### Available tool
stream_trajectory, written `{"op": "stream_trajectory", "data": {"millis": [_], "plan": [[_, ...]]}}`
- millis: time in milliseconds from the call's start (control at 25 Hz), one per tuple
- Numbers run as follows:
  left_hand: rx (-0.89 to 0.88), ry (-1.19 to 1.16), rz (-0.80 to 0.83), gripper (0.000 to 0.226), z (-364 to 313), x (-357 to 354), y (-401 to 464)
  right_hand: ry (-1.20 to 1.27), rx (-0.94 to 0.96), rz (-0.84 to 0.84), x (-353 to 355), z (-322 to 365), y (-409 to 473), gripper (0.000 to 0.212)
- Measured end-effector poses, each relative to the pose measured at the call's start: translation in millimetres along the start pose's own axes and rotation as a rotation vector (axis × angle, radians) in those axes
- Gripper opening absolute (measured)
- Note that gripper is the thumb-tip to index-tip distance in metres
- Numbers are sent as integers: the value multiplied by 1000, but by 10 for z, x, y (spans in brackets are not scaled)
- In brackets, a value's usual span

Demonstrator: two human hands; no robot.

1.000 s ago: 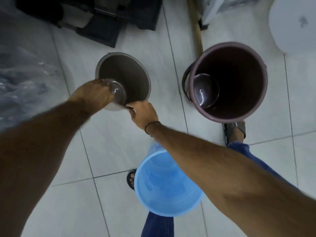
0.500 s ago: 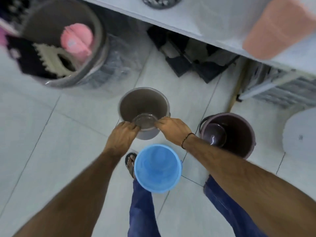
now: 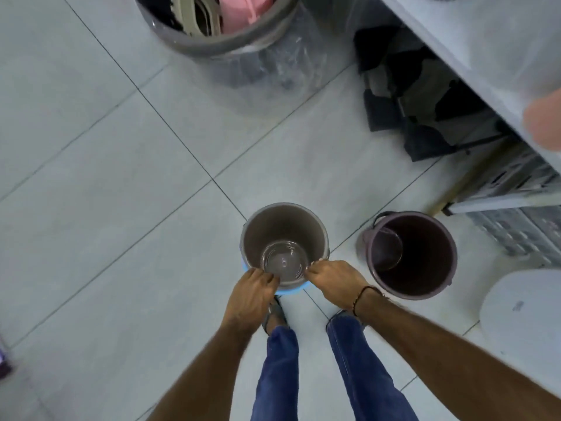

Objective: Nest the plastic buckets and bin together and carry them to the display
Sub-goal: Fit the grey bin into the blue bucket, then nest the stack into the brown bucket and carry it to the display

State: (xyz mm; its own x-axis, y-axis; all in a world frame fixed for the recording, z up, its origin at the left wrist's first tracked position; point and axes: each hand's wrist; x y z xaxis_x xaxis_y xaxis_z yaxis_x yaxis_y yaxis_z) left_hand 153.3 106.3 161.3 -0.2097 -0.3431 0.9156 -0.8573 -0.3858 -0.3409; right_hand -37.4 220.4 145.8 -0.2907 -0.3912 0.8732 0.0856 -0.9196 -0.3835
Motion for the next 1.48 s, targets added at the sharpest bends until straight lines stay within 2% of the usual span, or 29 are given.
{"op": "stream_trajectory", "data": {"millis": [120, 280, 400, 480, 600, 720, 800, 1000, 1160, 1320, 1480], "plan": [[-5, -76, 24, 31, 92, -674, 69, -61, -7, 107, -578, 65, 218, 33], [16, 18, 111, 36, 340, -1483, 258, -111, -61, 174, -1273, 79, 636, 29], [-13, -13, 190, 35, 467, -1940, 281, -129, -67, 251, -1636, 96, 787, 26], [-74, 25, 190, 36, 501, -2124, 270, -115, -67, 238, -1771, 124, 790, 20], [-127, 74, 197, 45, 476, -2275, 251, -164, 71, 221, -1931, 158, 763, 37], [-152, 220, 203, 51, 464, -2307, 251, -278, 138, 253, -1954, 153, 802, 30], [-164, 301, 151, 55, 483, -2310, 254, -305, 169, 244, -1939, 111, 861, 30], [-237, 351, -3, 35, 600, -2003, 387, -298, 177, 84, -1660, -82, 885, 34], [-268, 348, -37, 26, 523, -1429, 552, -277, 191, 12, -1090, -306, 834, 34], [-257, 351, -112, 28, 122, -573, 608, -282, 166, -93, -285, -447, 347, 39], [-326, 346, -225, 23, -557, 401, 586, -301, 66, -191, 597, -527, -497, 36]]}}
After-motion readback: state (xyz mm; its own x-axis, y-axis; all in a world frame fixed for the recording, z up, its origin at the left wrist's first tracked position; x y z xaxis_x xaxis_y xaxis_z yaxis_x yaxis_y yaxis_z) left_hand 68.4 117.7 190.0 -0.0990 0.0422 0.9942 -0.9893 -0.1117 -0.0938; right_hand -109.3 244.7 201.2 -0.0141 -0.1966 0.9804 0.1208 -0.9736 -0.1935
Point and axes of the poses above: each hand's wrist, its own y-axis towards the middle knuckle, its own x-axis out of the back of the hand, z = x × y, and after that the axes turned 9 degrees about -z, right-handed
